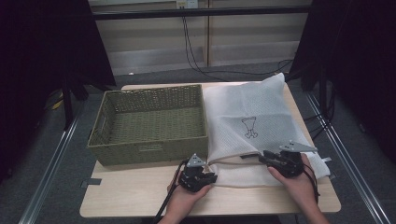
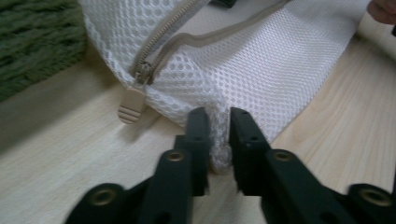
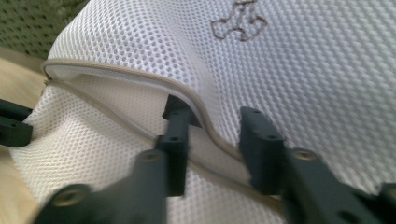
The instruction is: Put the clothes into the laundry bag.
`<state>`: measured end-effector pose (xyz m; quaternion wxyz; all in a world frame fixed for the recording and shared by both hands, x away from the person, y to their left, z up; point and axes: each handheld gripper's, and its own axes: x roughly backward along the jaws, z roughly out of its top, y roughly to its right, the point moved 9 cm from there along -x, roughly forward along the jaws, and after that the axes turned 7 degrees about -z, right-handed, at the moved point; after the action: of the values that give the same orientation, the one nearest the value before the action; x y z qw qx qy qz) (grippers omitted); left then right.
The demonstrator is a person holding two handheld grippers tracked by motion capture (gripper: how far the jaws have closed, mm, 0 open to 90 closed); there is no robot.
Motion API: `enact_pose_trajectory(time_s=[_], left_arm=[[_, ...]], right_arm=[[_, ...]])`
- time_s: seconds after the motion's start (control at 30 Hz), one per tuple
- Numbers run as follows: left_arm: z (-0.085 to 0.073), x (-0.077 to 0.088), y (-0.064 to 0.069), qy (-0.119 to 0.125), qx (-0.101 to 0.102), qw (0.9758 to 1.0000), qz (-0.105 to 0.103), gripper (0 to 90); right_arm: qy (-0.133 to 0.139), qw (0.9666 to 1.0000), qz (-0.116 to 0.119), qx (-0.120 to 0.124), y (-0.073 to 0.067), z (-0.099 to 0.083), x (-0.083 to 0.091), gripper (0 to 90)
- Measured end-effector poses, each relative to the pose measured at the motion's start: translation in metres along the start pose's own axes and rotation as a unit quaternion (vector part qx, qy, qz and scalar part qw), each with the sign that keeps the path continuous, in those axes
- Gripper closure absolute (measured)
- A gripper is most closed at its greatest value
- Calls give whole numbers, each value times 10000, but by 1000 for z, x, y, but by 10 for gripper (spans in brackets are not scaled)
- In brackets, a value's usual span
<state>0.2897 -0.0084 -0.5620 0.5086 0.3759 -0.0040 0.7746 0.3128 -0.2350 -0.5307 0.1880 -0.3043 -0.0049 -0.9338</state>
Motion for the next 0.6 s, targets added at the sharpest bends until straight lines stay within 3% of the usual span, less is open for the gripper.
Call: enact_pose_trajectory(time_s=[0.1,0.17,0.27,0.3,0.4,0.5,0.57,0.6], left_arm=[[3,4,0,166,-22,9998,-54,608],[9,8,-4,363,-66,9992,155,535],[18,12,-10,760,49,9969,203,451],[19,13,-11,761,65,9968,224,438],[22,10,-15,812,17,9961,349,437],[23,1,-16,660,10,9975,250,463],[24,-2,-16,621,53,9978,214,487],[23,-3,-16,599,87,9980,166,513]], right_arm=[[186,9997,106,-124,13,3,15,501],[362,9992,48,-157,27,4,28,485],[537,9974,-309,-381,57,3,41,449],[557,9960,-486,-505,71,2,45,444],[515,9935,-712,-730,94,-2,51,396],[328,9912,-983,-818,109,-10,49,345],[169,9885,-1255,-833,117,-16,46,306],[123,9846,-1545,-806,124,-18,45,289]])
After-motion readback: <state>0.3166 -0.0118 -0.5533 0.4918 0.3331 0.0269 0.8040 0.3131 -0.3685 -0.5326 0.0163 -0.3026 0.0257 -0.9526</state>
